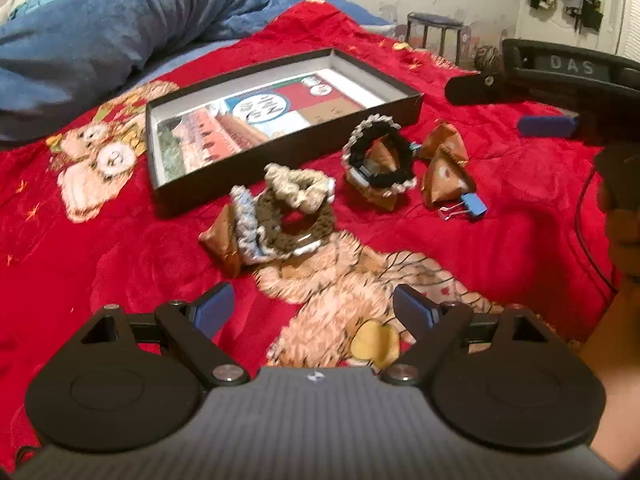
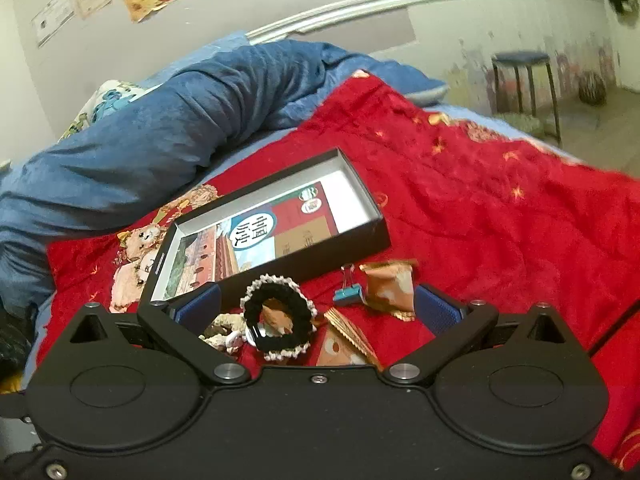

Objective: Organize objects
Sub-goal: 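Move the left tool to the light blue scrunchie while the right tool approaches the brown scrunchie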

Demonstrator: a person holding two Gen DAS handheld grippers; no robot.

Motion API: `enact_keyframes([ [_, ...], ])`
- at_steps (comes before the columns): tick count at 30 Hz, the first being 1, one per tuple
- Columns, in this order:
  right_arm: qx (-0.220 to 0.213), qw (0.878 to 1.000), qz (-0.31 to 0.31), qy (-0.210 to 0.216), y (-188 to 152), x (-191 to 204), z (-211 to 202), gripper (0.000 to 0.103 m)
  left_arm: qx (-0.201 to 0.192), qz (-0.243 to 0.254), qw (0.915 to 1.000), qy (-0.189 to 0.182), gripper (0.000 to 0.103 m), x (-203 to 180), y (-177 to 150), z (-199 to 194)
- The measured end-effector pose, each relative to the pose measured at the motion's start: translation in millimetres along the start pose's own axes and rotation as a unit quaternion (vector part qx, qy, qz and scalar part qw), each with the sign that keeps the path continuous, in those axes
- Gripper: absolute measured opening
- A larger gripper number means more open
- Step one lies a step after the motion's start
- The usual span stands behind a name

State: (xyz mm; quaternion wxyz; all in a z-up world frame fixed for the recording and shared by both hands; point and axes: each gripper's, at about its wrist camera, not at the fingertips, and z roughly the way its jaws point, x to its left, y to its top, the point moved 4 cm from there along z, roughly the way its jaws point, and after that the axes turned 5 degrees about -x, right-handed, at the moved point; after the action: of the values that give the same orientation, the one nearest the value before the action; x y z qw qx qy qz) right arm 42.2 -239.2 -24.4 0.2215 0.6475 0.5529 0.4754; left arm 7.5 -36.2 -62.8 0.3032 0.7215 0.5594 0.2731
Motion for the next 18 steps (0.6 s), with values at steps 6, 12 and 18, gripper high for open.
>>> enact_keyframes([
  [6, 0.012, 0.999, 0.026, 0.02, -4, -4, 1, 0.103, -0.058, 0.004, 0.9977, 0.035, 0.088, -4, 14, 4],
  [12, 0.028, 0.999, 0.034, 0.019, -9, -5, 12, 0.094, -0.049, -0.046, 0.9969, 0.041, 0.068, 9, 20, 25],
  [18, 0.04, 0.998, 0.027, 0.045, -14, 2, 22, 0.083, -0.043, -0.041, 0.9928, 0.104, 0.066, 19, 14, 34],
])
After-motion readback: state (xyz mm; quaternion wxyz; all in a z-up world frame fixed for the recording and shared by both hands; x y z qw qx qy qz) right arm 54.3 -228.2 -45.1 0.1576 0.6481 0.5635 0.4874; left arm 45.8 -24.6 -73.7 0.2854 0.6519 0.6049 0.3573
